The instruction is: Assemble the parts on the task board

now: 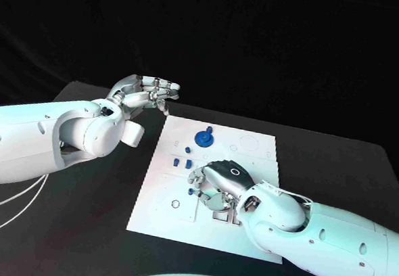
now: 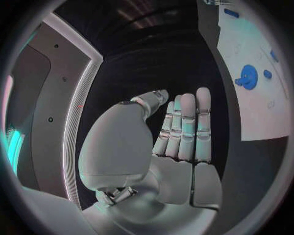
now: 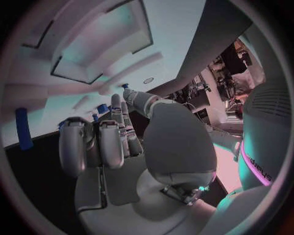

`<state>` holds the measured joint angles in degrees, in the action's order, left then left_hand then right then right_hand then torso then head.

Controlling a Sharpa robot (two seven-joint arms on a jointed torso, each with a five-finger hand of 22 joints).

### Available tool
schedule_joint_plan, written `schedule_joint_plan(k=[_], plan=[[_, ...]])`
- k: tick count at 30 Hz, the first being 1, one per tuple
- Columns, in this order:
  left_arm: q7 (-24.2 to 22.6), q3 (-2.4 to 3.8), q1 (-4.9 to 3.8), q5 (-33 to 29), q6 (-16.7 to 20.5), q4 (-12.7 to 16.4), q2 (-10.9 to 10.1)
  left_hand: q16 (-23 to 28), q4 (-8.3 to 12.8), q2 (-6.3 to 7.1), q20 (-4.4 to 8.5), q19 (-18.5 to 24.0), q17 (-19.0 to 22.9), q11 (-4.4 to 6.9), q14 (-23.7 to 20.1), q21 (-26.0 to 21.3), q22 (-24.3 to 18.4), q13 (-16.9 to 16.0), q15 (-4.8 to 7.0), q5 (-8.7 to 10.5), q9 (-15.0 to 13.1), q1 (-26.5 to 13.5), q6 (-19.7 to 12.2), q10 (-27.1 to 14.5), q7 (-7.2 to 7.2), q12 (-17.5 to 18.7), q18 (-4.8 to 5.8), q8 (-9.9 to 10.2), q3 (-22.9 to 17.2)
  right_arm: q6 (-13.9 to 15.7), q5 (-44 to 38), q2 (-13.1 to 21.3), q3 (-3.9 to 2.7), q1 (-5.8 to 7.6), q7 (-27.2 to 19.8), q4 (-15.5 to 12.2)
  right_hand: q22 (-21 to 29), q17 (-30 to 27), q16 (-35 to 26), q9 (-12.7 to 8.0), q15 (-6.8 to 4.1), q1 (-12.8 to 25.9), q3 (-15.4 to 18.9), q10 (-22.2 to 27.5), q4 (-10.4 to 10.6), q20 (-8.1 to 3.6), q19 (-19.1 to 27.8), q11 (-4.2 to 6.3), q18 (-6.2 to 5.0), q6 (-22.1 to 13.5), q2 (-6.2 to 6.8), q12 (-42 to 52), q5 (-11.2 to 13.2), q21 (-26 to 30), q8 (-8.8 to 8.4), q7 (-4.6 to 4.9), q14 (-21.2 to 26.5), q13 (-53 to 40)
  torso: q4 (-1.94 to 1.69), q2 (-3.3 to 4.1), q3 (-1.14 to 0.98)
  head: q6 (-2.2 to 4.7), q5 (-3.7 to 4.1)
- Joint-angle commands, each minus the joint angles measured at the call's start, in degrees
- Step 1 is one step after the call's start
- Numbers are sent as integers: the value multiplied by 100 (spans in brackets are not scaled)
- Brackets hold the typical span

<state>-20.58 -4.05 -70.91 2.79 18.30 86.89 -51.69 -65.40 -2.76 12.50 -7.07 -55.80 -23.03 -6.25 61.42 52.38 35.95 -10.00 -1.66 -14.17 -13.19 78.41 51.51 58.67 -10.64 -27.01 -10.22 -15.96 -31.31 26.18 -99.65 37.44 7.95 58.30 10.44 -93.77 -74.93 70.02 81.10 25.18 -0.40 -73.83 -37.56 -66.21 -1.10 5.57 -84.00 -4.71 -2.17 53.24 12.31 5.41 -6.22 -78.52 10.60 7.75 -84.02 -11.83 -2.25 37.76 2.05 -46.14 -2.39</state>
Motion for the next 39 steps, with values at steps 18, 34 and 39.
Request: schedule_joint_plan(k=[18,34,39], plan=[[-8,2,-7,-23,-148,20,-27,28,8,-70,-32,-28,10,1,1,-38,-9,-12,-34,4,5,4,-33,-64,12,-52,-32,27,19,-681,486,1288,-156,633,67,-475,-639,-130,-80,-65,148,247,901,730,157,120,199,-119,-181,-94,265,0,-322,622,-161,-61,-168,186,13,-9,9,78,104],[-13,-4,-6,-23,-170,7,-10,27,13,-70,-32,-28,10,2,0,-40,-10,-14,-33,5,4,11,-30,-68,14,-59,-33,24,19,-1109,477,1291,-124,665,11,-156,-643,-209,-109,-89,153,61,1119,776,170,132,164,-122,-176,-37,118,133,-323,612,-179,-92,-147,245,-5,4,3,95,118],[-12,-5,-6,-23,-170,9,-15,27,13,-70,-32,-28,10,2,0,-40,-10,-14,-33,5,4,11,-30,-68,14,-59,-33,24,19,-1098,491,1224,-118,644,-11,-83,-678,-215,-107,-100,119,-13,1056,615,185,110,115,-83,-161,62,17,275,-265,544,-164,-53,-152,259,-10,7,8,92,119]])
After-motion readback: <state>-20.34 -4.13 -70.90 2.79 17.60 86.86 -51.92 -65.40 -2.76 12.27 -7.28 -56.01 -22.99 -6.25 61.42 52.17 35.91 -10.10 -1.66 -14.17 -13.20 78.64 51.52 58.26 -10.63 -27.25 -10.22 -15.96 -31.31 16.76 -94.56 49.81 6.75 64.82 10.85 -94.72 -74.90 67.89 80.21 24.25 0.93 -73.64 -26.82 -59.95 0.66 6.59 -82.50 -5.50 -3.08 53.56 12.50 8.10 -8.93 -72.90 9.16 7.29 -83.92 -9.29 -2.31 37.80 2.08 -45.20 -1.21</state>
